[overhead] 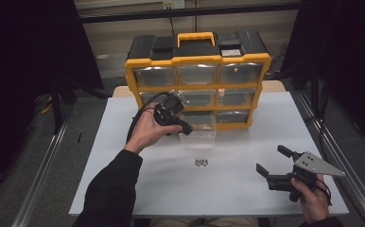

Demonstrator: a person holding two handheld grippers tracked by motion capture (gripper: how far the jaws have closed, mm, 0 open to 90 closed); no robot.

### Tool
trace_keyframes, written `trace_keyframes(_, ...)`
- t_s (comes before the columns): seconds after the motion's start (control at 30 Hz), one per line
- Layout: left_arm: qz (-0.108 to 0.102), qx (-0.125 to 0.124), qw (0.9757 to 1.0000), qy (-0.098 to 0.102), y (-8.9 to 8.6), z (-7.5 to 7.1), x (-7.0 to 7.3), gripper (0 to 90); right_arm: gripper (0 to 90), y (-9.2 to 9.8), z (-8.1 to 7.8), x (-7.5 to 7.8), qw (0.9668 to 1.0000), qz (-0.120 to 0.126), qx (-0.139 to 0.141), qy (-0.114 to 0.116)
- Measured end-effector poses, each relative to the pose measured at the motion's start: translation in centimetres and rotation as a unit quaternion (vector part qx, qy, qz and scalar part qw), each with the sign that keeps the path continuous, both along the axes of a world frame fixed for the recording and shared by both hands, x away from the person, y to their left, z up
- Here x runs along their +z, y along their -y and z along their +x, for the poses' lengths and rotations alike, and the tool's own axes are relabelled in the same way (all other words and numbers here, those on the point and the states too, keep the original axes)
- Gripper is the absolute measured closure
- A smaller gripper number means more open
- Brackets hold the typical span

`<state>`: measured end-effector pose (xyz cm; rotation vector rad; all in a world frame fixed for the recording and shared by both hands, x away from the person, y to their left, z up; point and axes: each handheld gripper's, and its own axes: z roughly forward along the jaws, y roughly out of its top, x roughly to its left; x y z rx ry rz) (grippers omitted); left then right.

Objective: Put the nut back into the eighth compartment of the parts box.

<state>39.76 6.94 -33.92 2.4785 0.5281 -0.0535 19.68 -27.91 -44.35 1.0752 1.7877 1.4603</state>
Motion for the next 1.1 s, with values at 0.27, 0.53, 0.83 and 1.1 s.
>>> trace_keyframes(0.27, 0.022, 0.002, 0.9997, 0.010, 0.4, 1.4, 0.4, 70.2, 0.7, 0.0, 0.0, 0.0, 1.0000, -0.001, 0.001, 0.000)
trace_keyframes(0.53, 0.023, 0.014, 0.9996, 0.004, 0.8, 2.2, 0.1, 70.2, 0.7, 0.0, 0.0, 0.0, 1.0000, -0.002, 0.001, -0.001)
trace_keyframes(0.83, 0.044, 0.017, 0.9989, -0.004, 1.6, 3.0, -1.0, 70.2, 0.7, 0.0, 0.0, 0.0, 1.0000, 0.000, 0.003, -0.003)
trace_keyframes(1.1, 0.051, 0.025, 0.9984, -0.005, 2.2, 3.2, -1.9, 70.2, 0.7, 0.0, -0.1, 0.0, 1.0000, 0.000, 0.004, -0.002)
